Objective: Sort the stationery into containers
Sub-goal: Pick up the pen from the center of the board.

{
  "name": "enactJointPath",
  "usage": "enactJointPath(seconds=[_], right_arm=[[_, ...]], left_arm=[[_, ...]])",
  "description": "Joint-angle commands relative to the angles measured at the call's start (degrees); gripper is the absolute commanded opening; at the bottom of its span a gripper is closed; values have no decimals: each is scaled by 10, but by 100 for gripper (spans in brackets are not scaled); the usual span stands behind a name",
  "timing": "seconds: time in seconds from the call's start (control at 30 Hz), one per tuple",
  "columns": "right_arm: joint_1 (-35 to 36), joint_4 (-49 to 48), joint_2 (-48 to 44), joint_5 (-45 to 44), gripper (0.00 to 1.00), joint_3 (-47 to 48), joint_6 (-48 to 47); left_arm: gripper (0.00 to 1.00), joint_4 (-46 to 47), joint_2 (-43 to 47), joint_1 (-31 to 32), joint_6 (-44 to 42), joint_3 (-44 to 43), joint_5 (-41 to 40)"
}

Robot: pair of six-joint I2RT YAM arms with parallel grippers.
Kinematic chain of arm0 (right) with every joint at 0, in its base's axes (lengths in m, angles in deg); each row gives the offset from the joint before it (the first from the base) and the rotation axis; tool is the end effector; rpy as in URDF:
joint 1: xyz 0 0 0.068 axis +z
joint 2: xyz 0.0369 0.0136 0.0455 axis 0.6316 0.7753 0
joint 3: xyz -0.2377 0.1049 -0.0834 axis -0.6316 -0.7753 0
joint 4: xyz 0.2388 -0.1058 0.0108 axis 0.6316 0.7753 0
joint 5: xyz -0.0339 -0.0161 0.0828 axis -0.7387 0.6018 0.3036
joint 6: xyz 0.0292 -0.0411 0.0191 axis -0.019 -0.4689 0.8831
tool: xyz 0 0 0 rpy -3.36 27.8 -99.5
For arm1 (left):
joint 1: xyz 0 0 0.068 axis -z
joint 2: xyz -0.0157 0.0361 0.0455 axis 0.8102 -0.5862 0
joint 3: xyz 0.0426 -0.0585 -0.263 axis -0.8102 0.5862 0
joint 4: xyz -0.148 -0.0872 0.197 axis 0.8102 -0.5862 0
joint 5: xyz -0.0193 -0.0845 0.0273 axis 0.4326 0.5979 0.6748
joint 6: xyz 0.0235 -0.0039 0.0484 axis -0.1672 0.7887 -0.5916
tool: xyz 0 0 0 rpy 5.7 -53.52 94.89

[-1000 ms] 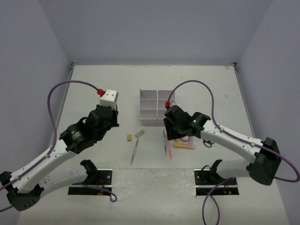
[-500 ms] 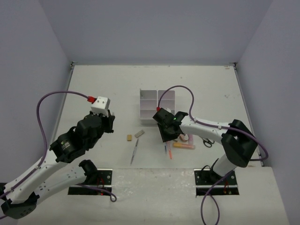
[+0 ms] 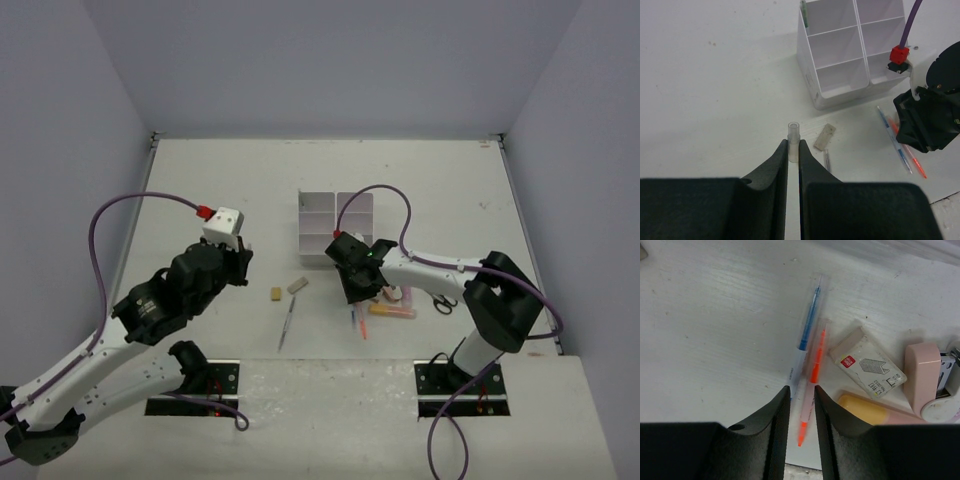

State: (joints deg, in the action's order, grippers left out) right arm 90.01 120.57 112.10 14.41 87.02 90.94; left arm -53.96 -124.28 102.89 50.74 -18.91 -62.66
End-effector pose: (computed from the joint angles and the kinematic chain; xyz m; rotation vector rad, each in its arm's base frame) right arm 0.1939 0.2304 0.1753 -0.3653 2.8113 0.1438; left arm 0.1050 -0.0962 0.3317 0.1904 1.9958 -0.3305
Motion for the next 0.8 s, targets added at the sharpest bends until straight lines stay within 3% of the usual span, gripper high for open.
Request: enactJointPath(seconds=[0.0, 0.67, 0.77], right_arm=[[-9, -14, -8, 7, 28, -18, 10], [-21, -32, 10, 18, 18, -35, 23], [-22, -33, 6, 22, 12, -37, 24]], left_arm=[[0, 28, 2, -1, -9, 6, 11], [0, 33, 0, -1, -13, 9, 30], [0, 34, 0, 0, -14, 10, 32]])
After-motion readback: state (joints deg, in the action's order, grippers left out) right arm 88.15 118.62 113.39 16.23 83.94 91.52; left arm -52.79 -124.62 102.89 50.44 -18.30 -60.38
